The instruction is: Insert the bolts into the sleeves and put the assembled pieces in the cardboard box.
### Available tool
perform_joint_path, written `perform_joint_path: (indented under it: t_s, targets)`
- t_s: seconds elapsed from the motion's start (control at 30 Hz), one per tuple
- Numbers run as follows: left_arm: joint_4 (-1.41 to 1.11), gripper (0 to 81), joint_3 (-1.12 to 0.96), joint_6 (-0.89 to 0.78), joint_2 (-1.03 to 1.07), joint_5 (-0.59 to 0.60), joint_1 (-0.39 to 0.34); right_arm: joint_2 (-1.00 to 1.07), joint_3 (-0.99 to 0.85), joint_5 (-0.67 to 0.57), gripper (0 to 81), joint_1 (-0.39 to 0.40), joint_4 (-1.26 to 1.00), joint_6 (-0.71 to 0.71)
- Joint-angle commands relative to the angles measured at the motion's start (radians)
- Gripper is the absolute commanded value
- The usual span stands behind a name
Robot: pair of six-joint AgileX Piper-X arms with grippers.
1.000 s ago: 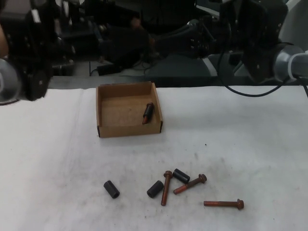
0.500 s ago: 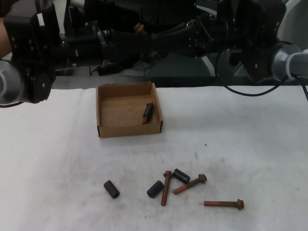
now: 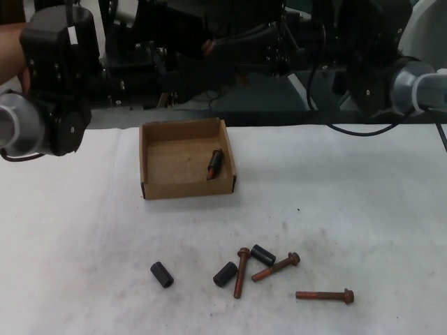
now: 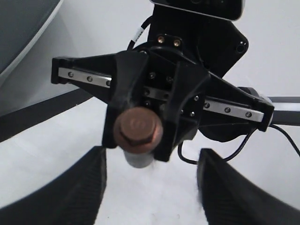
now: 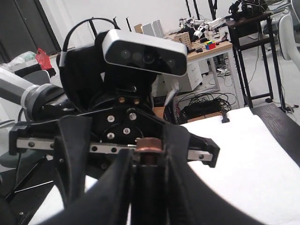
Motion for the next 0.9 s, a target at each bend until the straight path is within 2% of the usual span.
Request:
perform_joint_path:
  t_s: [0.0,0.2,0.33,0.63,0.87]
  targets:
    - [-0.005,54.9,-0.001,-0.003,-0.002,-0.008,-0.001,-0.026,-0.013,0.002,0.2,0.000,0.006,0.006]
    - [-0.005,54.9,-0.001,-0.003,-0.002,-0.008,0.010,-0.010,-0.005,0.047,0.2,0.000,0.062,-0.001]
    - [0.004,54.9,-0.001,-0.005,-0.002,-0.008,0.027,0.021,-0.007,0.199,0.2,0.000,0.164,0.004]
    - [0.086,54.9,-0.001,0.022,-0.002,-0.008,0.036,0.092,-0.058,0.301,0.2,0.044,0.287,-0.005]
    - [0.108,54.9,-0.001,0.027,-0.002,-0.008,0.036,0.126,-0.185,0.461,0.2,0.062,0.648,-0.194]
